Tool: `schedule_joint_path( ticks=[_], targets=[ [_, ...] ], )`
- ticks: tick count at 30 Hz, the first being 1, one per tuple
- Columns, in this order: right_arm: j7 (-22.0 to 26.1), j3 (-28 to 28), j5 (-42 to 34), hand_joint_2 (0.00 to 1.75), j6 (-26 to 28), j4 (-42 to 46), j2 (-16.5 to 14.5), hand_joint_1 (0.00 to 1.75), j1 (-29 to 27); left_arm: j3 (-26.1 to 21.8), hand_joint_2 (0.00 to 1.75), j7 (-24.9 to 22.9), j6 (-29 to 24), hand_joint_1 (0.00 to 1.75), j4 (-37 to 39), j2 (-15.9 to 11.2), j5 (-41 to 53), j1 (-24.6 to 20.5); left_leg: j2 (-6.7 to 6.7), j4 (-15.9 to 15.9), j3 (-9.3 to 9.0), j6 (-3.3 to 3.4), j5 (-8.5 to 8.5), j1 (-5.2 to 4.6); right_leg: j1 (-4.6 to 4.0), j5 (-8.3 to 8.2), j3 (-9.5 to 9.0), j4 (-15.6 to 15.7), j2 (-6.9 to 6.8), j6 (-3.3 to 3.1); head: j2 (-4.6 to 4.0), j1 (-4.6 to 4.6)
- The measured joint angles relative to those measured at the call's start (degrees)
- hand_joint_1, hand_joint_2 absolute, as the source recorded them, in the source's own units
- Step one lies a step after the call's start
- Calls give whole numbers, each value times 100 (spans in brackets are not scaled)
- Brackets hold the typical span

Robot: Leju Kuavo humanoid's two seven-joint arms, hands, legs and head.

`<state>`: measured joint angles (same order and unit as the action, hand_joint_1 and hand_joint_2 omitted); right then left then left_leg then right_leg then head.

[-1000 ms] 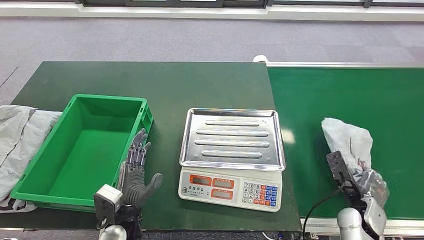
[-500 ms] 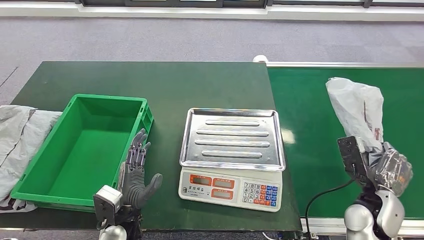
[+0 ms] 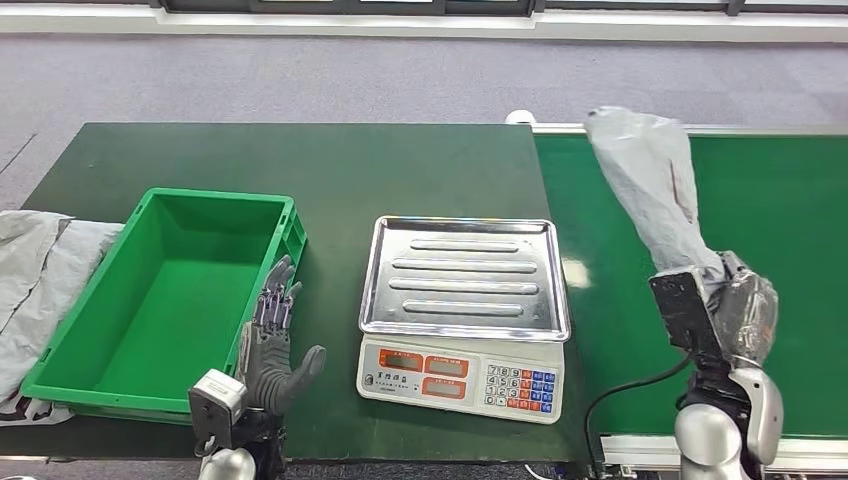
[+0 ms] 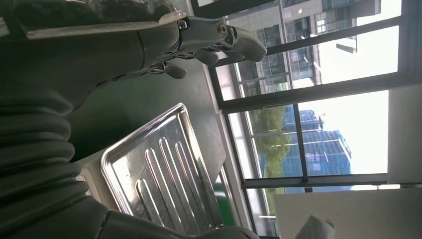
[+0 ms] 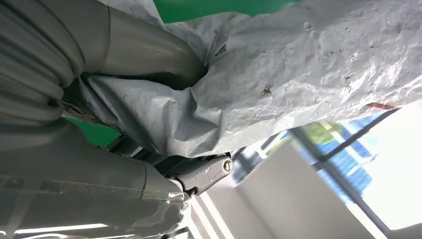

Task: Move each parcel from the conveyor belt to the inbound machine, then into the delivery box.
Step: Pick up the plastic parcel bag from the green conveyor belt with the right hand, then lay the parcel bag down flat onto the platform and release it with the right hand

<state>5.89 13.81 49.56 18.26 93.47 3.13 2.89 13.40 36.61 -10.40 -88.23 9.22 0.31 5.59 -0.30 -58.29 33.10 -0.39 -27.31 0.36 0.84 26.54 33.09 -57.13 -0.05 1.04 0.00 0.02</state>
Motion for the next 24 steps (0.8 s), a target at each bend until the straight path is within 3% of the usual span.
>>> schedule_joint_path(
  ticks=[3,6,9,12,17,24],
  targets=[
    [267,-517,14,175,-408,21,-23,175,102,0,175,17,45,0,39,26,39,-42,4,2,24,0,0,0,0,0,-1,-3,4,0,0,0],
    [334,-1419,313,175,-989,-144,-184,175,398,0,175,-10,119,0,123,72,104,-162,21,4,9,-4,2,2,-2,-3,7,-4,19,-5,0,0],
    [214,-2356,436,175,-1039,-374,-351,175,617,0,175,-31,108,0,225,113,109,-252,11,3,-4,-10,12,4,-3,-5,10,-8,10,-9,0,-2],
    [191,-2918,400,175,-1039,-473,-375,175,754,0,175,-20,89,0,293,114,68,-265,1,4,0,-13,14,5,-3,-3,10,-11,2,-10,0,-1],
    [193,-3333,285,175,-1056,-549,-364,175,917,0,175,-16,32,0,346,110,2,-267,2,2,4,-11,12,3,-1,-3,12,-8,5,-10,0,0],
    [185,-3496,267,175,-1058,-651,-339,175,1015,0,175,-19,2,0,382,90,-23,-266,1,1,4,-11,12,2,-1,-3,12,-7,3,-10,0,0]
  ],
)
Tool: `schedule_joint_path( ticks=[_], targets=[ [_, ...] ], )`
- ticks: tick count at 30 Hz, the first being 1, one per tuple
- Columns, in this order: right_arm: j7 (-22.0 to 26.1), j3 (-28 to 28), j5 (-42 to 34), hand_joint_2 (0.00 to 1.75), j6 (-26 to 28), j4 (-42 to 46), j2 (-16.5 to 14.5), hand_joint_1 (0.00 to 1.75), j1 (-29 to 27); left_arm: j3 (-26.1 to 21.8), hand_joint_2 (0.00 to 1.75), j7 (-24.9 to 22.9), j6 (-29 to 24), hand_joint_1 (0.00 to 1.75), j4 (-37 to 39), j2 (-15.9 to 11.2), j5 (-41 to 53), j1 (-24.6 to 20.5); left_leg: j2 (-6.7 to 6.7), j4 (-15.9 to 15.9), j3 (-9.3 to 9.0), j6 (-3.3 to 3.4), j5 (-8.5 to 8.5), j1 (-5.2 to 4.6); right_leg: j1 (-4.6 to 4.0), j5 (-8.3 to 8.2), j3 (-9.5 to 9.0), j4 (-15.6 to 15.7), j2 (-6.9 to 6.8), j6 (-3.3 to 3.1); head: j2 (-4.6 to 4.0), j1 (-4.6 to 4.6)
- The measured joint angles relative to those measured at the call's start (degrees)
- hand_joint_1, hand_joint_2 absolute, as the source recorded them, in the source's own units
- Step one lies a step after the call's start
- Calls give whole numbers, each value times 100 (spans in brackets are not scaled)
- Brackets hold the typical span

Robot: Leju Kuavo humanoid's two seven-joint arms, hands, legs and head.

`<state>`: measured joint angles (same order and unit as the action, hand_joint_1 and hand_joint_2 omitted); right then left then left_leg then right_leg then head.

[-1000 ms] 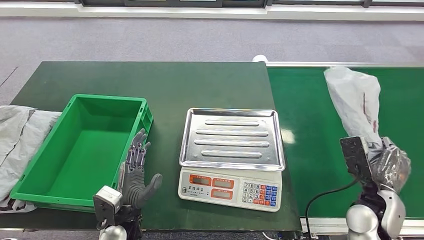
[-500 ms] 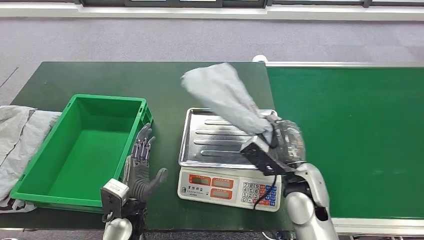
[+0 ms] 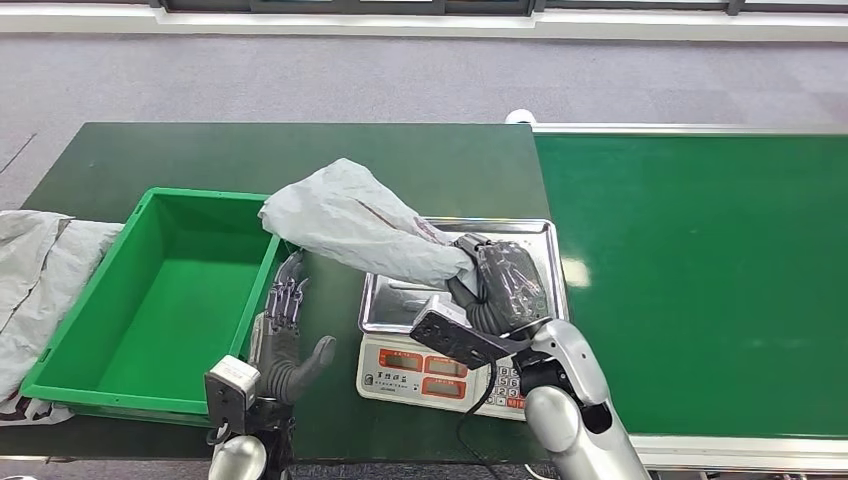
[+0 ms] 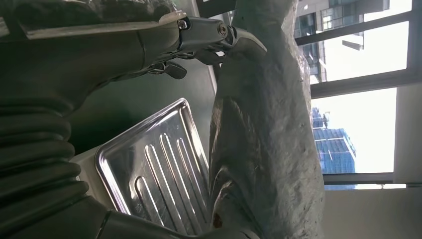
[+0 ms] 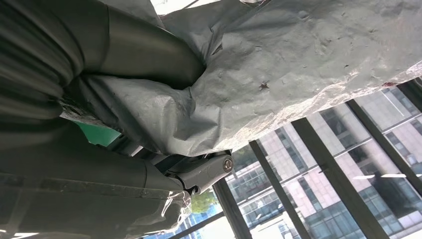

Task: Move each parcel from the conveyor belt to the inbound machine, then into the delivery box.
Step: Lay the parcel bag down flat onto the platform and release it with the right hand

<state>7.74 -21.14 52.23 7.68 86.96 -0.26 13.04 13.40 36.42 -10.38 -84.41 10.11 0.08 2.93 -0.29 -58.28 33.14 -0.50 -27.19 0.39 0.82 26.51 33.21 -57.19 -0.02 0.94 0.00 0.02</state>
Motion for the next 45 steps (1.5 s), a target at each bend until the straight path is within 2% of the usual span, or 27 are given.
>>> schedule_joint_path(
  ticks=[1,4,5,8,30,35,40,45],
  targets=[
    [-3,-4,-2,175,-2,-17,5,148,1,0,175,-2,-2,0,1,-4,-4,0,0,0,0,0,0,0,0,0,0,0,0,0,0,0],
    [-47,-8,8,175,-33,-78,22,46,2,2,175,-6,-5,0,7,-12,-27,1,0,0,0,0,0,0,0,0,1,-1,0,0,0,0],
    [-82,-8,31,175,-55,-104,27,29,2,4,175,-7,-10,0,11,-15,-40,1,0,0,0,0,0,0,-1,0,1,-1,0,0,0,0],
    [-180,-8,112,175,-103,-185,41,0,1,14,175,-10,-21,0,25,-24,-73,1,0,0,0,0,0,0,0,0,1,-1,0,0,0,0],
    [-577,-13,398,175,23,-409,83,0,-75,63,175,-16,-104,0,66,-67,-104,1,2,0,0,0,0,0,0,0,4,-1,2,0,0,0],
    [-92,-12,-293,175,85,-359,83,0,-168,66,175,-16,-105,0,94,-67,-104,-9,2,-1,0,0,0,0,0,0,5,0,2,0,0,0],
    [783,49,-1436,175,621,223,84,0,-428,66,175,-14,-111,0,93,-68,-104,0,2,-1,1,-1,-2,0,0,1,6,0,3,0,0,0],
    [847,115,-1599,175,664,640,98,0,-567,66,175,-14,-114,0,93,-68,-104,2,3,-1,1,-2,-4,0,0,1,6,0,5,-1,0,0]
  ],
)
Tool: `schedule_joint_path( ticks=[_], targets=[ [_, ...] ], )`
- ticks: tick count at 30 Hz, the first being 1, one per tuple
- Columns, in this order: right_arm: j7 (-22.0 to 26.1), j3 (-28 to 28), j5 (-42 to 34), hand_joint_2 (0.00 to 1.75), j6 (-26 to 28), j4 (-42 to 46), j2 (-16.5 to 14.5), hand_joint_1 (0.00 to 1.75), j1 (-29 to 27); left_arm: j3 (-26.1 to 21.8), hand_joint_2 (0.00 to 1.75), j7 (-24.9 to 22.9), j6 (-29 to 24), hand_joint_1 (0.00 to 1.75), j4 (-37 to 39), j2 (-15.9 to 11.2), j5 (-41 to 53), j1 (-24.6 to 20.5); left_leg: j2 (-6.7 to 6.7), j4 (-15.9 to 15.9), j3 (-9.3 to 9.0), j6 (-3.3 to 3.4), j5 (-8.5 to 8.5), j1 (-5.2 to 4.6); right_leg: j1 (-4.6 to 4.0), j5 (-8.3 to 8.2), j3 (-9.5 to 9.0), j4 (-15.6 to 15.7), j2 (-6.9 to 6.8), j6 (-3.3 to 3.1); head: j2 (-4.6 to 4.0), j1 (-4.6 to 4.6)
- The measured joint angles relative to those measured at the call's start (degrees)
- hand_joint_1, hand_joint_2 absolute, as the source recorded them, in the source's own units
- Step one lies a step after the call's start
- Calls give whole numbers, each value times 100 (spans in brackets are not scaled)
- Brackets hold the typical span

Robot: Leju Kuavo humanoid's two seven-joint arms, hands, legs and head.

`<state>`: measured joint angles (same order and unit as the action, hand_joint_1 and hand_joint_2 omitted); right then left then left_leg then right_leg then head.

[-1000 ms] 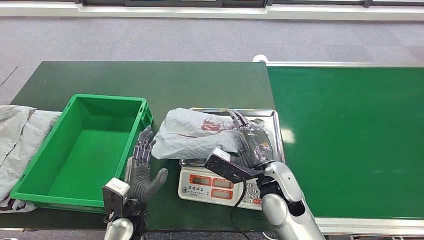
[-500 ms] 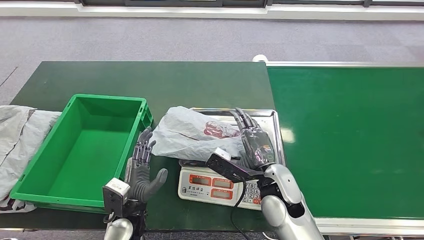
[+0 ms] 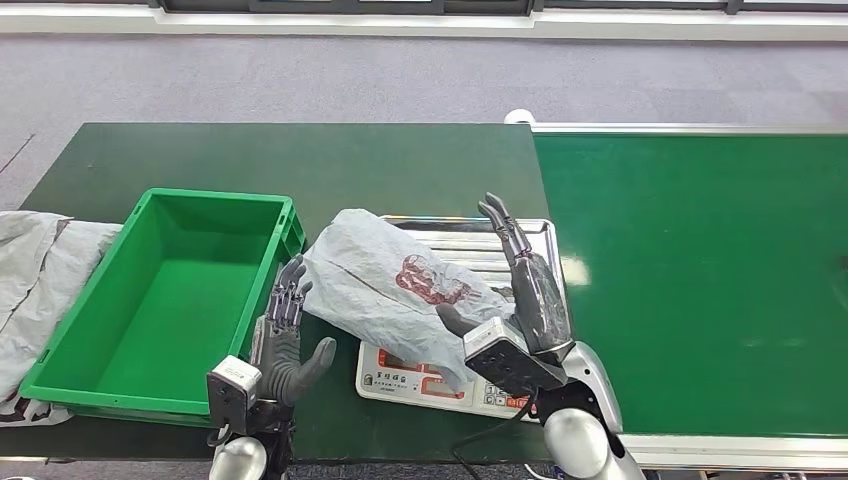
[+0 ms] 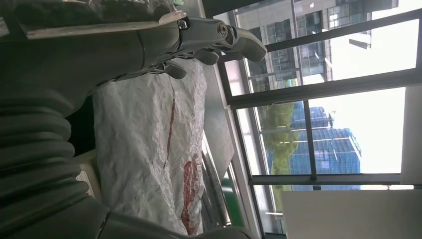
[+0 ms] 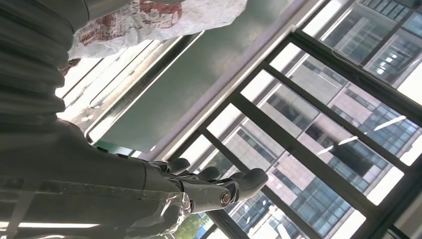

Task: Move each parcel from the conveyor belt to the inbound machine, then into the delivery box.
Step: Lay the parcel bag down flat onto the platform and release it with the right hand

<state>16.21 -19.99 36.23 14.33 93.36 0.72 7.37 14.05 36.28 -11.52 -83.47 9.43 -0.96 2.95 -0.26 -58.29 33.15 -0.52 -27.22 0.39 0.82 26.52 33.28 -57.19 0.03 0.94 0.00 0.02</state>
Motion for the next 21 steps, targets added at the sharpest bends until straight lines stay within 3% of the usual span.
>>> schedule_joint_path(
  ticks=[3,5,12,14,21],
  targets=[
    [44,25,-37,175,29,112,2,0,-45,0,175,1,-1,0,0,1,0,0,0,0,-1,0,1,0,0,-1,-1,0,0,0,0,0],
    [327,67,-253,175,261,204,2,0,-93,0,175,12,-5,0,-1,1,0,1,-1,-1,-2,0,1,0,0,-1,-1,0,-2,0,0,0],
    [2194,608,-1981,175,2235,1394,-6,0,-660,0,175,83,-1,0,-2,0,0,24,-4,-2,1,3,-6,-2,2,2,-1,1,-5,1,0,0],
    [2346,787,-2032,175,2486,1879,-40,0,-866,0,175,101,17,0,4,1,0,19,-2,-2,1,3,-11,-4,3,5,2,2,-4,2,0,0],
    [2380,1403,-1684,175,2545,3180,-465,0,-1243,0,175,112,9,0,54,-7,97,-38,1,-1,-6,3,-13,-2,2,9,0,1,0,3,0,0]
  ],
)
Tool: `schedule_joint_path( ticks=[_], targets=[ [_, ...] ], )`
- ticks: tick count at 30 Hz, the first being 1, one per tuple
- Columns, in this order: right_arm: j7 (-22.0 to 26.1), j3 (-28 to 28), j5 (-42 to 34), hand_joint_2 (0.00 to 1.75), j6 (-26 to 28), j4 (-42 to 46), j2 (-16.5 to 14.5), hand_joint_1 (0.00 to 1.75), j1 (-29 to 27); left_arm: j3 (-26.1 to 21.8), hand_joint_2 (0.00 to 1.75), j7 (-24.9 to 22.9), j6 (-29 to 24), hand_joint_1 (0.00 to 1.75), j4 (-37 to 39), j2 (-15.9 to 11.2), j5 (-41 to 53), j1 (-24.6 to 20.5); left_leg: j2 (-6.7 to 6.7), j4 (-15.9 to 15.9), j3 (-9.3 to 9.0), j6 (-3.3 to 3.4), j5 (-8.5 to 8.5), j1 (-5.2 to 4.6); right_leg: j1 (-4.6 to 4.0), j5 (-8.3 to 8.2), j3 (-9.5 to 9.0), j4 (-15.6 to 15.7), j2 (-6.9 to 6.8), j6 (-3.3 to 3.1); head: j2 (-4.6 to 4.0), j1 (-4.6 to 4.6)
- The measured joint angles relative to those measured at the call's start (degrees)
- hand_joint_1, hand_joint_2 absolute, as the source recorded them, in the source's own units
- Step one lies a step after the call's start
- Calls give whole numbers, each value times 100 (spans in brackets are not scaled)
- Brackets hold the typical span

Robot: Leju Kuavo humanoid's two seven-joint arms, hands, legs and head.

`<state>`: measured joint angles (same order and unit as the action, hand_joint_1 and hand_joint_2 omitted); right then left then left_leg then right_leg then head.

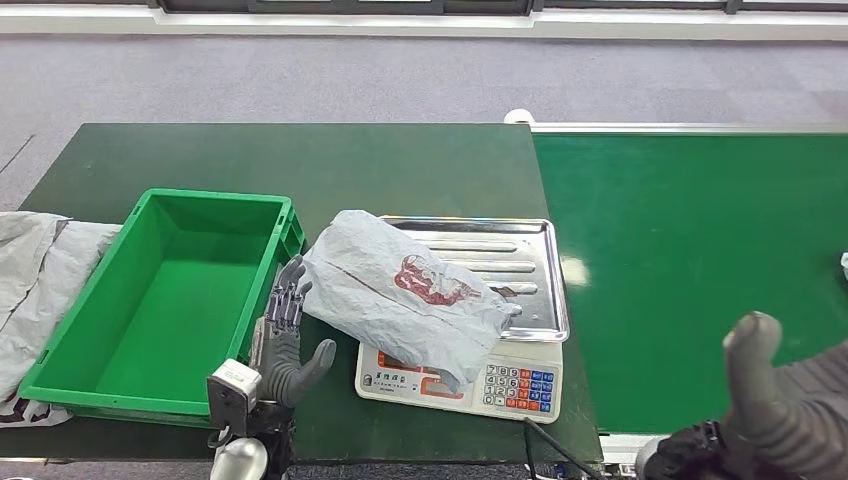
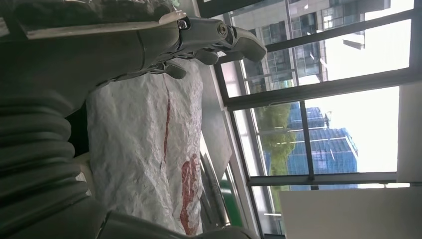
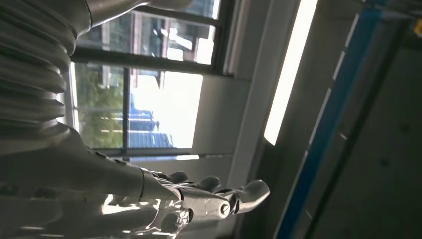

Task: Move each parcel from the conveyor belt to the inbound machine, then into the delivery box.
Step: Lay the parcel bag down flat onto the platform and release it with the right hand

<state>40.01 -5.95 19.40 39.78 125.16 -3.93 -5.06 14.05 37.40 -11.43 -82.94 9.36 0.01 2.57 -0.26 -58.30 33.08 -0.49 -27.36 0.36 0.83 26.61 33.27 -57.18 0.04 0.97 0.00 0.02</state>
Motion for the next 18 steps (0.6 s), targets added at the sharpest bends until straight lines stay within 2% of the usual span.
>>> schedule_joint_path(
  ticks=[4,12,18],
  targets=[
    [-3,375,-71,175,4,319,-192,0,-268,2,175,-342,-113,0,-37,-69,429,-118,5,0,-3,0,0,1,-1,0,-4,-1,2,-1,0,-1],
    [-65,667,260,175,2,11,-334,0,-751,13,175,-950,-75,0,-291,-160,1504,-643,5,0,-4,0,1,1,0,-1,-7,-1,2,-1,0,0],
    [-19,657,-42,175,2,-452,-439,0,-845,314,175,-2097,245,0,-104,-193,2885,-1488,1,-1,-5,-2,5,1,0,-3,-11,-2,0,-1,0,0]
  ],
)
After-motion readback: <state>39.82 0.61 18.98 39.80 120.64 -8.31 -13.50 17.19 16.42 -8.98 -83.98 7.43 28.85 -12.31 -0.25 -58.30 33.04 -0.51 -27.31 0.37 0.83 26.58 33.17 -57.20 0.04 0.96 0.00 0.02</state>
